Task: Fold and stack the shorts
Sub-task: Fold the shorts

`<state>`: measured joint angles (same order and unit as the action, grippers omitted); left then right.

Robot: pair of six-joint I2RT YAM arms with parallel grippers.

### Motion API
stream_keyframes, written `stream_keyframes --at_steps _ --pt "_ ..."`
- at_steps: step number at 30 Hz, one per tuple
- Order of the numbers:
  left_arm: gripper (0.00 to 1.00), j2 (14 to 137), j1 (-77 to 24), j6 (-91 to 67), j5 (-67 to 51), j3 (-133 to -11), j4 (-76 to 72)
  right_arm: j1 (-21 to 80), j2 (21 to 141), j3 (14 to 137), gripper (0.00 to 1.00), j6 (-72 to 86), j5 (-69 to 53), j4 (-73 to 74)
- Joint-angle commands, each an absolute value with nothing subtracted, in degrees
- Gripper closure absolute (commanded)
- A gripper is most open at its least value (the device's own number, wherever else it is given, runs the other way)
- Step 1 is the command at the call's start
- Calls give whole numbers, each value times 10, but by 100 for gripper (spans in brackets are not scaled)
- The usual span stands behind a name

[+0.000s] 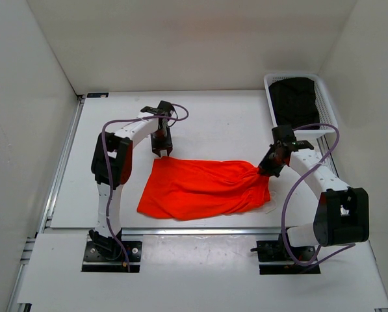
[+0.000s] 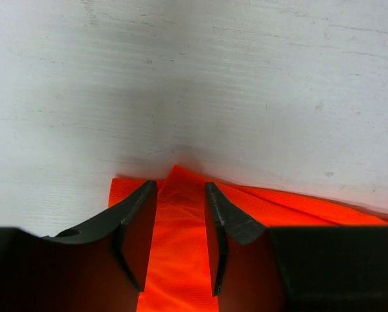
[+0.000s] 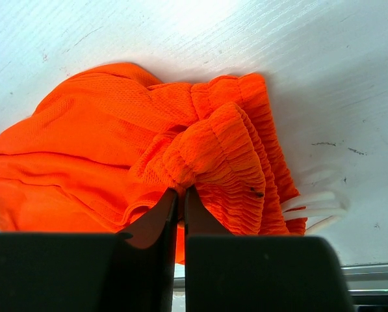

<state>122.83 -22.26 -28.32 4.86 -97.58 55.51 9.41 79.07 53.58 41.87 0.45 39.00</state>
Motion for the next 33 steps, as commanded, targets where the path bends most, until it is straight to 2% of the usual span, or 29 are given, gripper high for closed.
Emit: stream_keyframes --at_steps 1,2,5,8,9,11,12,20,28,33 --pt "54 1230 -223 -278 41 -992 555 96 786 540 100 421 18 382" --pt "49 1230 -223 -273 35 -992 555 96 786 540 100 421 18 382" --pt "46 1235 -223 -267 30 -992 555 96 786 545 100 421 23 382" --pt "61 1235 -223 -267 30 -981 555 96 791 545 100 421 23 382" --pt "76 1230 -223 -267 30 -981 555 96 791 545 100 421 23 382" --pt "87 1223 -223 -272 37 -981 555 96 791 545 100 421 23 382" --pt "90 1213 -223 -272 46 -981 555 96 791 545 100 421 23 382" --pt "90 1153 -223 -291 117 -967 579 96 780 557 100 421 28 399" --pt "90 1014 -163 -302 69 -871 569 96 768 613 100 403 52 457" --pt "90 1003 -151 -302 69 -860 569 96 779 642 100 403 46 455"
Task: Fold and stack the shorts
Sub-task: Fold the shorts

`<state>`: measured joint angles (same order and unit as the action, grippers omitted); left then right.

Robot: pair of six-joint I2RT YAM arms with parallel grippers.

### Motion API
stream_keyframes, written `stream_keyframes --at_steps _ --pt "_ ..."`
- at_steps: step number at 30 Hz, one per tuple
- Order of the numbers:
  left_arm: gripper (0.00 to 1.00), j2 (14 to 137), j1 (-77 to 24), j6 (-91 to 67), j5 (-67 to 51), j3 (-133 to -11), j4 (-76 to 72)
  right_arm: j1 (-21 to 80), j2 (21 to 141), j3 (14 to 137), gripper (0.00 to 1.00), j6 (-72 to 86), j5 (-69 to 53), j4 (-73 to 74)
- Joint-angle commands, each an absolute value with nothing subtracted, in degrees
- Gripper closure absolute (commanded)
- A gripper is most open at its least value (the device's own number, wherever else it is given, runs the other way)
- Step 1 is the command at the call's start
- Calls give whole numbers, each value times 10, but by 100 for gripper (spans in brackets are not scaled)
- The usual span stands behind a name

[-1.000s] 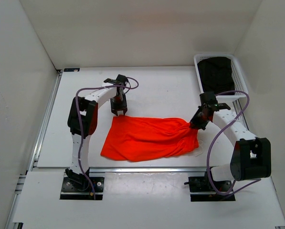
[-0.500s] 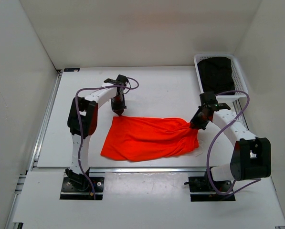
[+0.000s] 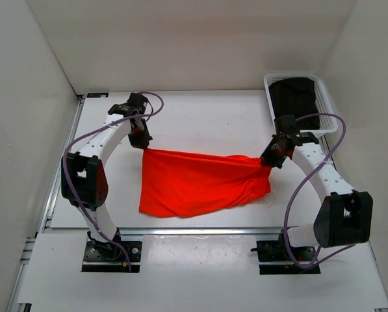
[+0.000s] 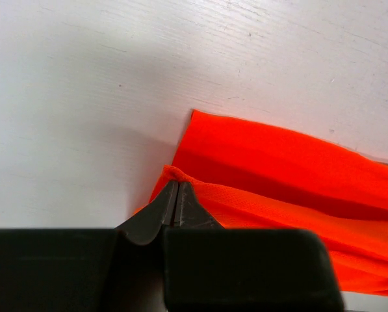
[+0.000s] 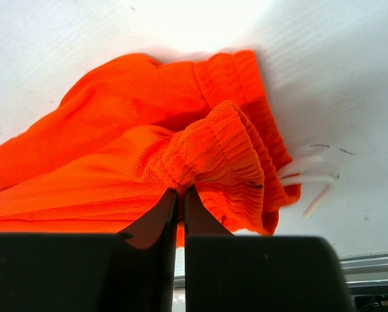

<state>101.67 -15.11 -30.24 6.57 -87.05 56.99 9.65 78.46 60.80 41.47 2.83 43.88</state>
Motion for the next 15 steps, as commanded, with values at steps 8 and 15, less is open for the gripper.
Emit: stream_keyframes --at_steps 8,15 --pt "90 1115 -136 -313 98 -933 557 96 983 799 72 384 51 420" --pt "0 1098 -128 -318 76 -976 571 125 956 828 42 328 80 391"
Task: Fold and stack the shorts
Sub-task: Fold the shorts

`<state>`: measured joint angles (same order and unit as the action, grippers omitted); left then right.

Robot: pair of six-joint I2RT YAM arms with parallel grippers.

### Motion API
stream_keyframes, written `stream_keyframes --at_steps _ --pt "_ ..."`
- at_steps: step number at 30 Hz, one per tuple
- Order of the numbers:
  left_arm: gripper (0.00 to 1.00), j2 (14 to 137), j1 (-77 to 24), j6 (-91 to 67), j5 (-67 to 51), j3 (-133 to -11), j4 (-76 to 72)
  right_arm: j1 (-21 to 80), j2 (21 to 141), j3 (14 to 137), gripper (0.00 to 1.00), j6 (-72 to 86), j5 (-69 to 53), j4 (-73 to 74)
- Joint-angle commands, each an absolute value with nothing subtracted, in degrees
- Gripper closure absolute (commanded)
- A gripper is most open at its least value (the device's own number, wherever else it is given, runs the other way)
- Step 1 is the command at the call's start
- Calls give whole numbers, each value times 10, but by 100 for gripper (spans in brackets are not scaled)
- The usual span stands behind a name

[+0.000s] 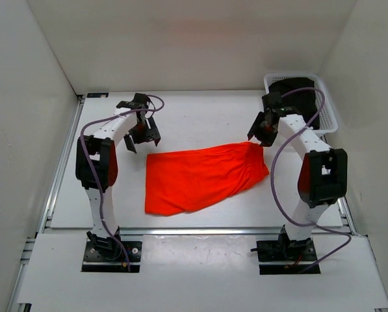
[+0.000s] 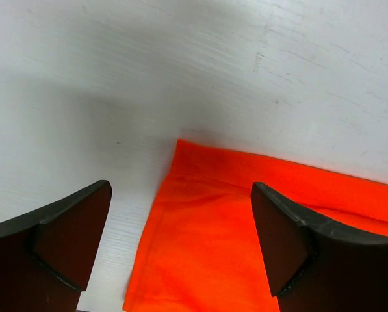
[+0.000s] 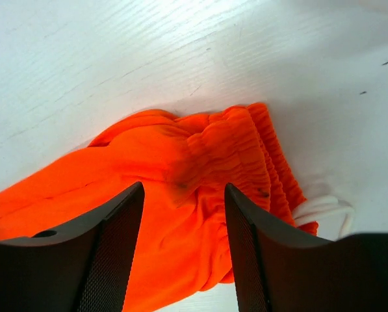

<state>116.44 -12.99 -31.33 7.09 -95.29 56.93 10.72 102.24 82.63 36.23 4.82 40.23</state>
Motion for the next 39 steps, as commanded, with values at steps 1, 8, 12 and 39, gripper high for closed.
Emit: stream_keyframes --at_steps 1,8,12,39 --pt "0 1086 -134 -318 82 -968 571 125 918 809 42 328 101 384" --pt "0 1019 -156 -329 75 -933 571 125 887 738 100 347 127 381" --pt "0 996 -170 -329 61 -913 577 130 974 773 100 352 127 388" --pt "0 922 -221 -339 61 -784 571 68 766 523 0 374 -30 321"
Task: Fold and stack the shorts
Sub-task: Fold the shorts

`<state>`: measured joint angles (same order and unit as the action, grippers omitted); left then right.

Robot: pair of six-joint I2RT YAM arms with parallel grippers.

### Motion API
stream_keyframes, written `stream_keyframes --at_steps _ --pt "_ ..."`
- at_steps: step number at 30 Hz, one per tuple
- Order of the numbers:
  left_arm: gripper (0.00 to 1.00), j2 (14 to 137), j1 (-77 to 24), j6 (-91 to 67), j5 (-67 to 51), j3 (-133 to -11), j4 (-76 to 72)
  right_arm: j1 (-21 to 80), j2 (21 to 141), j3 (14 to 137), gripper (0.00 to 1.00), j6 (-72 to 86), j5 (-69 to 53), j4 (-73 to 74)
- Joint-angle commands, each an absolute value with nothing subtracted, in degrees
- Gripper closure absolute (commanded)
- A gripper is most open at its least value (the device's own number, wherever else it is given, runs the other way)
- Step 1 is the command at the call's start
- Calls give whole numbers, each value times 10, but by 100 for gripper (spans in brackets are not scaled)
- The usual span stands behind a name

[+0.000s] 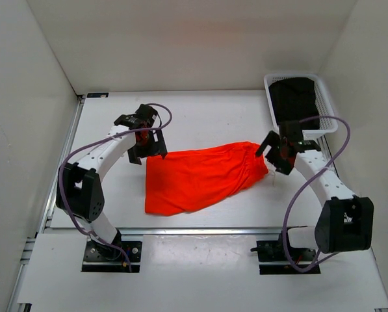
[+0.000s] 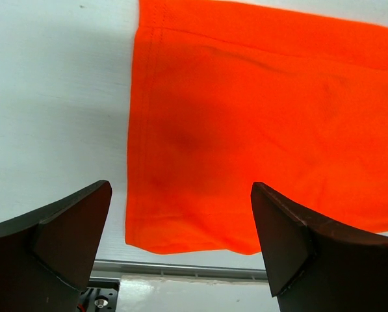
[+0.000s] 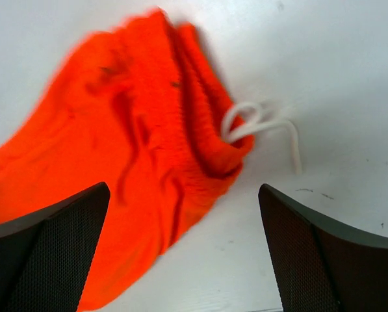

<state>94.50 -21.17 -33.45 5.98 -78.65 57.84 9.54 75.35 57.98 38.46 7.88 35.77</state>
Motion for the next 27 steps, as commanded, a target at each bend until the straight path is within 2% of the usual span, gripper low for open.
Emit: stream_keyframes --at_steps 1,6,9,19,20,22,23,25,27 --pt "0 922 -226 -339 61 -778 571 55 760 506 0 374 -52 305" --pt "0 917 -226 -339 61 -773 571 48 765 452 0 396 -68 228" --pt "0 917 -226 -339 66 -766 571 48 781 438 4 402 -68 185" --pt "0 906 -226 -351 66 -743 566 48 894 438 39 425 -45 119" --pt "0 900 -220 -351 66 -743 566 48 894 438 53 425 -36 119" --pt "0 895 -214 -351 66 -730 566 54 880 438 72 430 -16 153" --pt "0 895 -209 -351 66 -730 566 54 875 438 90 430 -3 162" --pt "0 889 -204 -351 66 -725 566 54 850 431 100 425 9 184" --pt "0 883 -198 -345 66 -725 566 54 818 431 100 415 20 203"
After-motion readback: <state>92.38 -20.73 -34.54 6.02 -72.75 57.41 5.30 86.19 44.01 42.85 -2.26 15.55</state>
